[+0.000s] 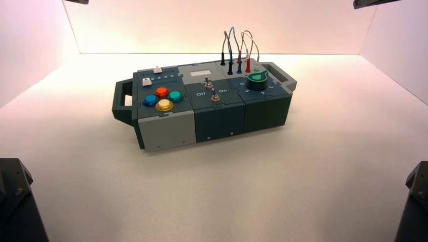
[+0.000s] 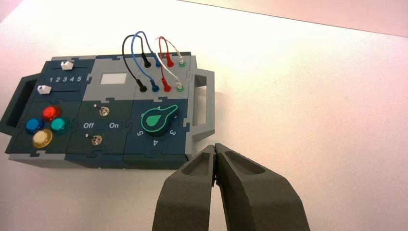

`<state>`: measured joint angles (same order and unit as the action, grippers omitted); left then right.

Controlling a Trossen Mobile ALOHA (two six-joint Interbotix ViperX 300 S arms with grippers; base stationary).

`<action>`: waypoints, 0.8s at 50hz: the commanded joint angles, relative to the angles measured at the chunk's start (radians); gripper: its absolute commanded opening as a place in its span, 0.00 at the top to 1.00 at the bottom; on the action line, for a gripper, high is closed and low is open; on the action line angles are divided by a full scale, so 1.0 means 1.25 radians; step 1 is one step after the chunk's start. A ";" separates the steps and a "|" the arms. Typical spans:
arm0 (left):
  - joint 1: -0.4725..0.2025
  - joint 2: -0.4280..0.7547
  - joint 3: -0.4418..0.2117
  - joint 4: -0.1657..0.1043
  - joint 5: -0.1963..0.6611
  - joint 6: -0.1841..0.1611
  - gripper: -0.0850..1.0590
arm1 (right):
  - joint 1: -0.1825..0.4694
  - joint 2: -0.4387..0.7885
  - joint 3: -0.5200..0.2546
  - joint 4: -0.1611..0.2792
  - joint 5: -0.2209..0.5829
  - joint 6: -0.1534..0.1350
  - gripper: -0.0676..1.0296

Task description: Push the blue button with the left gripper.

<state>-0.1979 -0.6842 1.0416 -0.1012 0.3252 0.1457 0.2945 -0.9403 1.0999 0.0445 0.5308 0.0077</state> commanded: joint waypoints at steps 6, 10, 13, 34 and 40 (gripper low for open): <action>0.002 0.002 -0.026 0.002 -0.002 0.004 0.95 | 0.004 -0.006 -0.022 0.005 -0.009 0.002 0.96; 0.002 0.001 -0.026 0.001 -0.002 0.004 0.95 | 0.004 -0.010 -0.021 0.007 -0.009 0.001 0.96; 0.001 0.002 -0.026 0.001 0.000 0.004 0.95 | 0.004 -0.011 -0.021 0.009 -0.009 0.001 0.96; -0.173 0.158 -0.074 0.001 0.147 0.017 0.95 | 0.002 0.005 -0.020 0.016 -0.010 0.001 0.96; -0.232 0.243 -0.114 0.001 0.232 0.022 0.95 | 0.002 0.012 -0.020 0.016 -0.010 0.001 0.96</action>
<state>-0.4387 -0.4449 0.9572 -0.0997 0.5553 0.1672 0.2961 -0.9373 1.1014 0.0598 0.5292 0.0077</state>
